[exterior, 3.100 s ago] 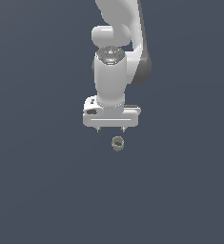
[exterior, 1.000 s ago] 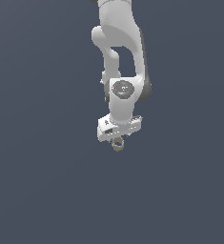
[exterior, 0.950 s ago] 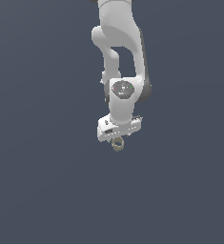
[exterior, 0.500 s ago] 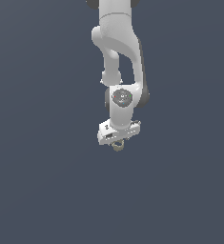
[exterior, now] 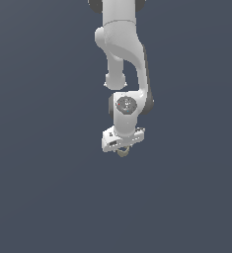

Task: Pick up the object and move it to a goal position.

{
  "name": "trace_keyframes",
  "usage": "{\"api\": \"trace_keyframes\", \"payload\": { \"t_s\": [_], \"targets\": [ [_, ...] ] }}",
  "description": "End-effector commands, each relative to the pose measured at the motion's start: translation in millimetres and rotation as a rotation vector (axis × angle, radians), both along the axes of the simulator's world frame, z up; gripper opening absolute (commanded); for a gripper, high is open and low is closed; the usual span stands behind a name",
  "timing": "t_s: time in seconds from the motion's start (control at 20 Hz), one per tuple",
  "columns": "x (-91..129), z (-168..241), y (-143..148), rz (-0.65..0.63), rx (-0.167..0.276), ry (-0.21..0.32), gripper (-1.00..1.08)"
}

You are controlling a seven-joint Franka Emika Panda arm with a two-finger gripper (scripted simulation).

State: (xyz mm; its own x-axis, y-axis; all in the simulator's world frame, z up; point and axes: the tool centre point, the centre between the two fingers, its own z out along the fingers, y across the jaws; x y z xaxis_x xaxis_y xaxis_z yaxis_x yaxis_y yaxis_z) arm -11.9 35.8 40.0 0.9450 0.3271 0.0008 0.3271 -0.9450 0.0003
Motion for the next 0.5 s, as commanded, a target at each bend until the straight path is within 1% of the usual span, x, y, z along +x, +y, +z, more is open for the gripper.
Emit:
{"api": "trace_keyframes", "payload": {
  "t_s": [0.0, 0.45],
  "targets": [
    [-0.2, -1.0, 0.0, 0.000, 0.000, 0.001, -1.00],
    [1.3, 2.0, 0.5, -0.001, 0.000, 0.000, -1.00]
  ]
}}
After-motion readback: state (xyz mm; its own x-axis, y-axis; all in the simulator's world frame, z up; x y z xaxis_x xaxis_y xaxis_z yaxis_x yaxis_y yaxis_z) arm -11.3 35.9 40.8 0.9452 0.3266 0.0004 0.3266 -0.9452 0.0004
